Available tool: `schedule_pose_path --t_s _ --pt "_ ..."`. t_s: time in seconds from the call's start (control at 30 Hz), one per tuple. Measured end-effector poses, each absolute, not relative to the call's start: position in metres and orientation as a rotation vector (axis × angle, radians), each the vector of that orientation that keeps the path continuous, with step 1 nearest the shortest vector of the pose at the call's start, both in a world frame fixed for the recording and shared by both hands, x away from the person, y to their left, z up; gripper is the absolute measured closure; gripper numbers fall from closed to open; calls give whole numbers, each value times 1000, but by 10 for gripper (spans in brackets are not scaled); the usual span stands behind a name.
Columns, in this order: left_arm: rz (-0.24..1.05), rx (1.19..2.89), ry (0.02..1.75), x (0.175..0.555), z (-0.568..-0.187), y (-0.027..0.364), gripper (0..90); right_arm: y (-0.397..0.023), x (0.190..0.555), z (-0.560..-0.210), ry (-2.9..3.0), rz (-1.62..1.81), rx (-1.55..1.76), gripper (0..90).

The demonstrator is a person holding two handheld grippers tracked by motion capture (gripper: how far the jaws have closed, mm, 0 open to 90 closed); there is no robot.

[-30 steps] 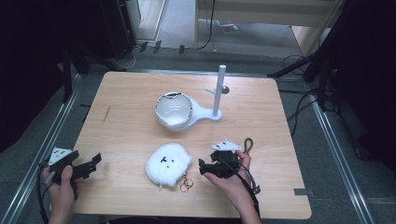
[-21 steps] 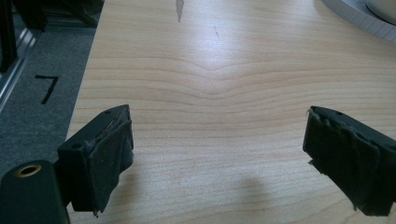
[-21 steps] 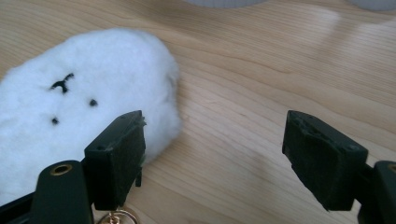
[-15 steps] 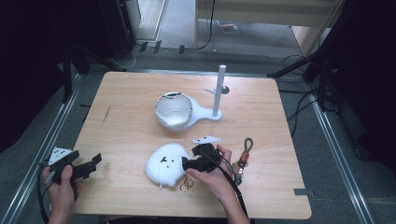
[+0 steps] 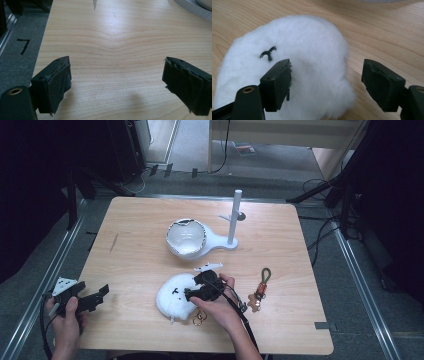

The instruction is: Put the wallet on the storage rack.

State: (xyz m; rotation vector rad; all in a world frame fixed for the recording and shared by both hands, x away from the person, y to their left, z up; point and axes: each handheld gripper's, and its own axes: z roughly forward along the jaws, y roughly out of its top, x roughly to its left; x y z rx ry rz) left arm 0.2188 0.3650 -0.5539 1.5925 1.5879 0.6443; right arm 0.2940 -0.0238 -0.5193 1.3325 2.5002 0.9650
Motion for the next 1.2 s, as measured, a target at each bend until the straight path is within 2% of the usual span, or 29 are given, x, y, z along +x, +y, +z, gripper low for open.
schedule_pose_path --t_s 0.23,0.77,0.87,0.93,0.97,1.07,1.2 --pt "647 1597 1586 219 -554 365 93 -16 294 -524 2533 950 1299 334" --pt "652 1608 1588 219 -554 364 93 -9 288 -532 2517 897 1262 377" --pt "650 1613 1589 219 -554 364 93 -9 287 -531 2524 904 1244 461" --pt "650 1612 1590 219 -554 364 93 -9 287 -531 2525 903 1248 481" --pt "650 1610 1591 219 -554 364 94 -9 287 -531 2525 900 1247 550" --pt "649 1611 1592 219 -554 364 94 -13 288 -531 2510 916 1274 639" --pt "646 1608 1593 219 -554 364 94 -15 288 -532 2499 938 1285 686"
